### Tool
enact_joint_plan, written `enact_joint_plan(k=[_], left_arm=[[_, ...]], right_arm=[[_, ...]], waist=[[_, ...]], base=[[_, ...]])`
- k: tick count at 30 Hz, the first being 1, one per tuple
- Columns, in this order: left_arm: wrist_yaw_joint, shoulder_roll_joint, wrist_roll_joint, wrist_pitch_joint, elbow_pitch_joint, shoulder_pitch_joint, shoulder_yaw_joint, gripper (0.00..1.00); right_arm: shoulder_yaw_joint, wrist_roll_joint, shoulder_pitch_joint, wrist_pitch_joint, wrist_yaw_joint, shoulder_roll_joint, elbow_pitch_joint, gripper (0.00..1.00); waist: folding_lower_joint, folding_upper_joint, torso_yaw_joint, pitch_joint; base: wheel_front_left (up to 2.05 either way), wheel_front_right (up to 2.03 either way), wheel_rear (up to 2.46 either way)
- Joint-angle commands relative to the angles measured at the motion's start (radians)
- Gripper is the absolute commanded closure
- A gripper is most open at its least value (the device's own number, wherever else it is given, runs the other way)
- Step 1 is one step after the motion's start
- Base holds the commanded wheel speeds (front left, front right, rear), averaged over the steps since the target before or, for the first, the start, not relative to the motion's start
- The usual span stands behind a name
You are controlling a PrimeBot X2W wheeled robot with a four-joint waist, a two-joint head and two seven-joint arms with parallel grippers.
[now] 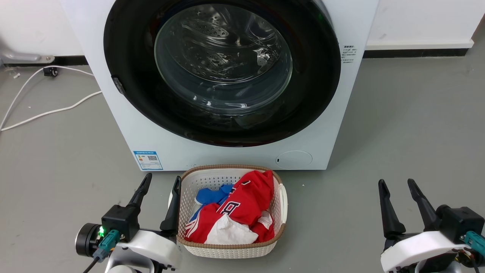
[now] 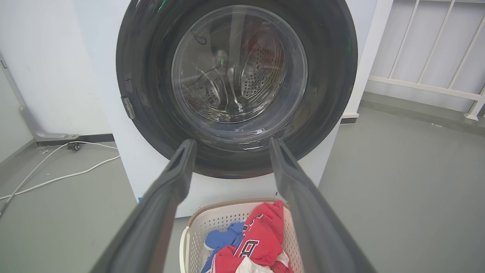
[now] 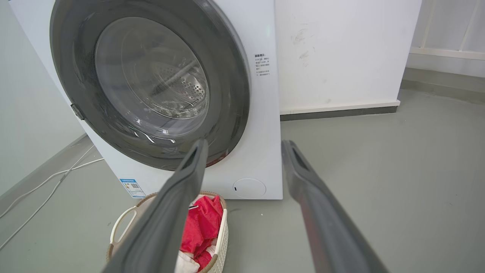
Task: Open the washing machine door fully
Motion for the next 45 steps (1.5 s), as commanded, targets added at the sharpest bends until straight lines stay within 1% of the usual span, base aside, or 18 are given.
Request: enact_joint_plan(k=[1, 17, 25, 35, 36, 37, 38, 39, 43, 44, 45], left_arm=[[-0.005, 0.001, 0.022, -0.010, -0.003, -0.013, 0.003, 0.00], [-0.012, -0.014, 0.081, -0.037, 0.013, 0.005, 0.035, 0.00], [-0.017, -0.027, 0.114, -0.052, 0.023, 0.014, 0.050, 0.00], [-0.030, -0.038, 0.096, -0.050, 0.051, 0.008, 0.066, 0.00], [-0.031, -0.039, 0.096, -0.050, 0.053, 0.007, 0.067, 0.00], [-0.032, -0.040, 0.097, -0.050, 0.055, 0.006, 0.067, 0.00], [-0.032, -0.041, 0.097, -0.050, 0.057, 0.005, 0.068, 0.00], [-0.031, -0.042, 0.097, -0.050, 0.059, 0.005, 0.069, 0.00], [-0.033, -0.045, 0.098, -0.050, 0.066, 0.004, 0.070, 0.00], [-0.033, -0.045, 0.099, -0.050, 0.067, 0.004, 0.070, 0.00], [-0.034, -0.046, 0.099, -0.050, 0.068, 0.004, 0.071, 0.00]], right_arm=[[0.000, -0.019, 0.003, -0.010, 0.002, 0.002, -0.009, 0.00], [0.002, -0.045, 0.001, -0.030, 0.002, 0.003, 0.004, 0.00], [0.005, -0.085, -0.004, -0.043, 0.001, 0.004, 0.013, 0.00], [-0.002, -0.060, -0.011, -0.050, 0.001, 0.004, 0.026, 0.00], [-0.002, -0.059, -0.011, -0.050, 0.001, 0.004, 0.027, 0.01], [-0.002, -0.055, -0.012, -0.047, 0.001, 0.004, 0.029, 0.56], [-0.002, -0.054, -0.012, -0.046, 0.001, 0.004, 0.030, 0.89], [-0.001, -0.053, -0.013, -0.045, 0.001, 0.004, 0.030, 1.00], [-0.003, -0.041, -0.013, -0.042, 0.001, 0.004, 0.032, 1.00], [-0.005, -0.024, -0.013, -0.039, 0.001, 0.004, 0.034, 1.00], [-0.007, 0.017, -0.013, -0.035, 0.001, 0.004, 0.037, 1.00]], waist=[[0.0000, 0.0000, 0.000, 0.000], [0.0000, 0.0000, -0.005, 0.003], [0.0000, 0.0000, -0.006, 0.003], [0.0000, 0.0000, -0.005, 0.004], [0.0000, 0.0000, -0.005, 0.004], [0.0000, 0.0000, -0.005, 0.004], [0.0000, 0.0000, -0.005, 0.004], [0.0000, 0.0000, -0.005, 0.004], [0.0000, 0.0000, -0.004, 0.002], [0.0000, 0.0000, -0.004, 0.002], [0.0000, 0.0000, -0.004, 0.001]], base=[[0.00, 0.00, 0.00], [0.00, 0.00, 0.00], [0.00, 0.00, 0.00], [0.00, 0.00, 0.00], [0.00, 0.00, 0.00], [0.00, 0.00, 0.00], [0.00, 0.00, 0.00], [0.00, 0.00, 0.00], [0.00, 0.00, 0.00], [0.00, 0.00, 0.00], [0.00, 0.00, 0.00]])
